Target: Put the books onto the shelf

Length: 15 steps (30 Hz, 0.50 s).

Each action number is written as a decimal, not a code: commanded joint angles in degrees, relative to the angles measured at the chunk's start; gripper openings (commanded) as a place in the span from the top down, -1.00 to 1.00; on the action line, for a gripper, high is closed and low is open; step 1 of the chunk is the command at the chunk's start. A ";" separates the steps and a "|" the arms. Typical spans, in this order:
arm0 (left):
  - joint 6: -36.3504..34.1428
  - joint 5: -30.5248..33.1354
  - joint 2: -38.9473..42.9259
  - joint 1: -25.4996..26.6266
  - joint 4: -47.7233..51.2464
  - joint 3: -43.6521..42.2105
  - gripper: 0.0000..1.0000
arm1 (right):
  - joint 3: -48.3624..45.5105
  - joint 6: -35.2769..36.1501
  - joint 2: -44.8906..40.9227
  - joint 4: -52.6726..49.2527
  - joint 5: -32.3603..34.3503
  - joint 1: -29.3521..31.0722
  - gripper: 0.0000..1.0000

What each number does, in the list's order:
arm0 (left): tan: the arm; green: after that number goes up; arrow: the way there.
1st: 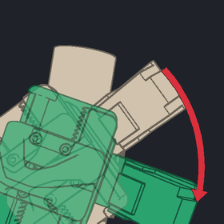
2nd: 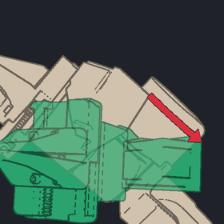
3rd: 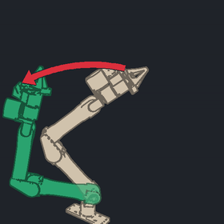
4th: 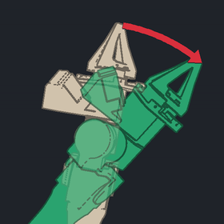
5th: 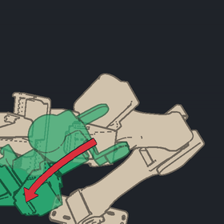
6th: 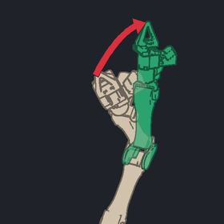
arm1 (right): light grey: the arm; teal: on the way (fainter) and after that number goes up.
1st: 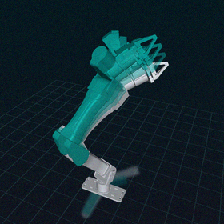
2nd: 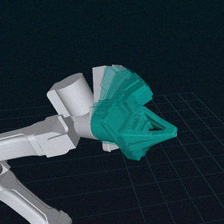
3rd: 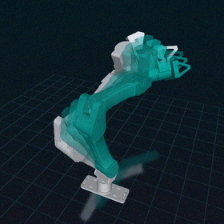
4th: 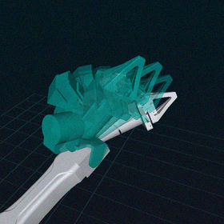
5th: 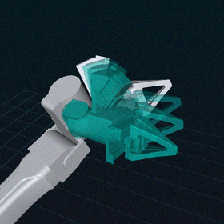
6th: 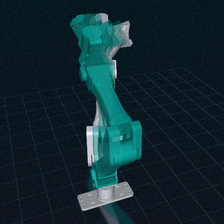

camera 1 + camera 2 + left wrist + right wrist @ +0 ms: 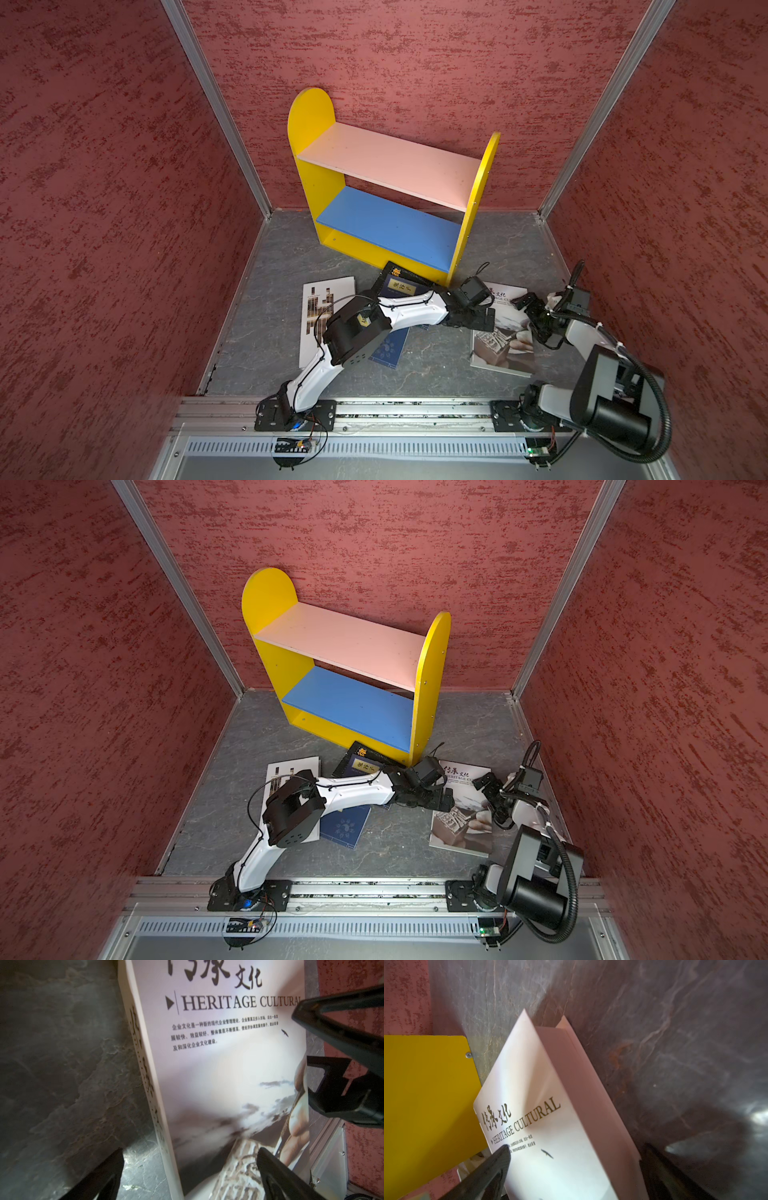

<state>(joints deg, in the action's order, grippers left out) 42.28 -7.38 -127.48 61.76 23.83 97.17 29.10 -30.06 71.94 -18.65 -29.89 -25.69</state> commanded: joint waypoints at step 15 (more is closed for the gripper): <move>-1.47 -12.58 -0.92 0.05 -2.50 5.05 -0.99 | -2.49 -5.20 2.55 4.00 -9.05 2.61 -0.98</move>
<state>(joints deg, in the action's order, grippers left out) 42.78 -15.31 -127.48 60.84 25.45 99.90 28.53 -33.47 73.89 -14.15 -35.16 -24.40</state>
